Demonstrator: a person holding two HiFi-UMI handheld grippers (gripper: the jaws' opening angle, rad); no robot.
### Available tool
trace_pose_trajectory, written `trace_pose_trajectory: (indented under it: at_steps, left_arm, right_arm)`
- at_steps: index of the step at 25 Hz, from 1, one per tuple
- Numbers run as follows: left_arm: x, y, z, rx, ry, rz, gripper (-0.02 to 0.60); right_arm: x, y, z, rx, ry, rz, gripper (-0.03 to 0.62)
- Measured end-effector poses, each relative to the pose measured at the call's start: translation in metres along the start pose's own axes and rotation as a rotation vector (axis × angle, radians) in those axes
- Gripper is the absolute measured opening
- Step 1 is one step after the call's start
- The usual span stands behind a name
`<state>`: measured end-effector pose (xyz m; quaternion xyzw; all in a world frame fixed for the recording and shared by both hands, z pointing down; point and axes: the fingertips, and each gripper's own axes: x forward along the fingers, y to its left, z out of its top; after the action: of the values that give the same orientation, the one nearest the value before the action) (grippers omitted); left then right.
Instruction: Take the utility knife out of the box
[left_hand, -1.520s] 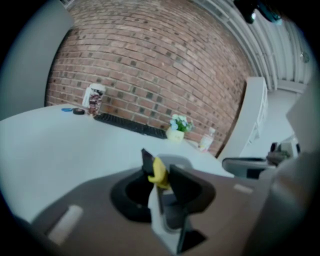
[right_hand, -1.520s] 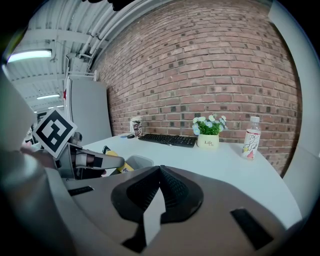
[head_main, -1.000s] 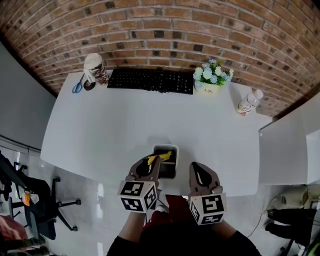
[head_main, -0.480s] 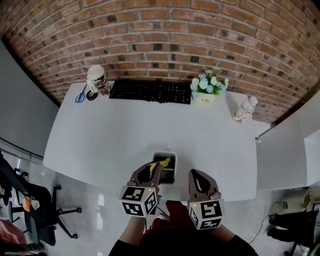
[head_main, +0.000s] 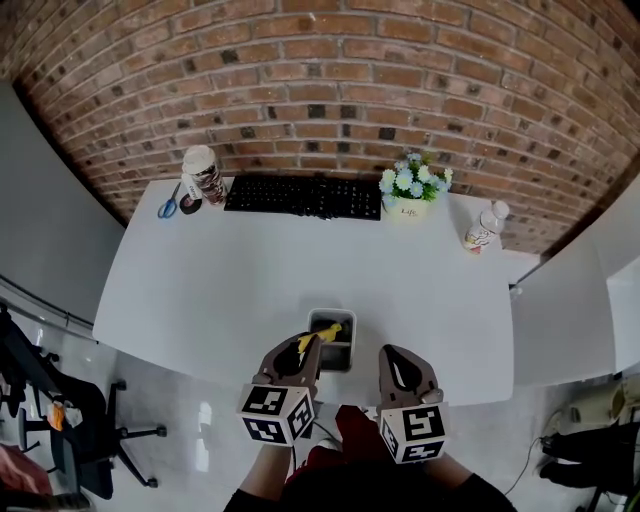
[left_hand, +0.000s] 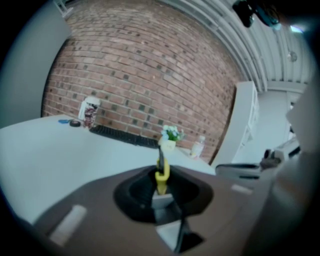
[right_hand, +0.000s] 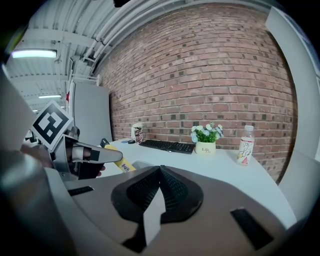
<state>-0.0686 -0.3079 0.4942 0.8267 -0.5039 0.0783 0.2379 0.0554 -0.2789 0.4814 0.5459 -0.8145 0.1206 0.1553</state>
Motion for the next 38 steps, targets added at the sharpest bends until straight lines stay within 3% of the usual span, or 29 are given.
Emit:
trace_pose_trajectory:
  at_steps: [25,38]
  left_arm:
    - [-0.069,-0.001,0.042,0.041,-0.17,0.04,0.061]
    - [-0.117,-0.004,0.043,0.076,-0.232,0.078,0.061]
  right_arm:
    - [-0.033,0.021,0.03,-0.036,-0.12,-0.015,0.008]
    - [-0.059,0.049,0.04,-0.063,-0.182,0.007,0.008]
